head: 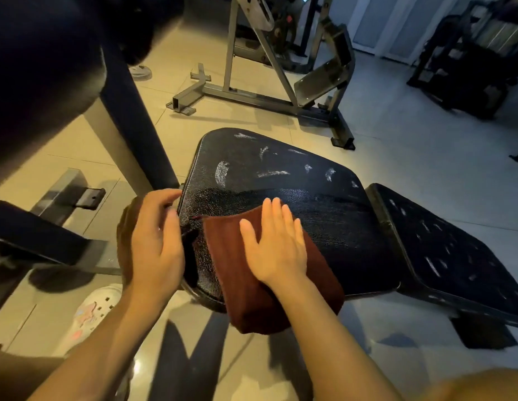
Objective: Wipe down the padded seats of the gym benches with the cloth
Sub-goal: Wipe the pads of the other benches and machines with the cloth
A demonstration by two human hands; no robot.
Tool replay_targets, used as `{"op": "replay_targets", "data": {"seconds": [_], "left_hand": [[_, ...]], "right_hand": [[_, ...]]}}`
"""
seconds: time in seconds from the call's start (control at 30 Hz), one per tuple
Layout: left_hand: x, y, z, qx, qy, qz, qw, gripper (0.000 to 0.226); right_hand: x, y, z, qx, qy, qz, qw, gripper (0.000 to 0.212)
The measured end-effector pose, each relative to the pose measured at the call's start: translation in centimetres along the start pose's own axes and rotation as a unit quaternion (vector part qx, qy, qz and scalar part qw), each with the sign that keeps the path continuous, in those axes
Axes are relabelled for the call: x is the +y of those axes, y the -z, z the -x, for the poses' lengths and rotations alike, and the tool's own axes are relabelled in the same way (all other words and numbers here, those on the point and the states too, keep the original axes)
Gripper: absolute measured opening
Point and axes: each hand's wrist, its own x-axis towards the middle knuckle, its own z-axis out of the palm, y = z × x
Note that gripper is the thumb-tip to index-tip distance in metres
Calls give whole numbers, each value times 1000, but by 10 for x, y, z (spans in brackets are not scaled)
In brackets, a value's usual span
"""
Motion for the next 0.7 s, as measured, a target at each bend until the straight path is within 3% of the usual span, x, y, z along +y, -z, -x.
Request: {"op": "replay_targets", "data": {"seconds": [0.07, 0.13, 0.2, 0.27, 0.37, 0.5, 0.7], "left_hand": [[-11, 11, -1, 23, 37, -7, 999, 26], [-12, 18, 3, 36, 51, -51, 997, 31], [-6, 20, 6, 23, 66, -64, 995, 30], [-8, 18, 11, -10, 43, -74, 996, 30], [-14, 14, 16, -48, 31, -29, 998, 27], [-1, 1, 8, -24, 17, 7, 1000, 20], [5, -6, 7, -34, -13, -35, 999, 21]], "right_hand": [[5, 2, -2, 34, -9, -35, 999, 65], [9, 2, 14, 90, 119, -71, 986, 58], [10, 4, 34, 30, 268, -45, 962, 55], [8, 0, 40, -47, 315, 20, 948, 59], [-7, -6, 31, -30, 299, 48, 952, 63], [-33, -14, 11, -12, 240, 17, 971, 70], [-6, -6, -25, -2, 54, 18, 998, 63]]}}
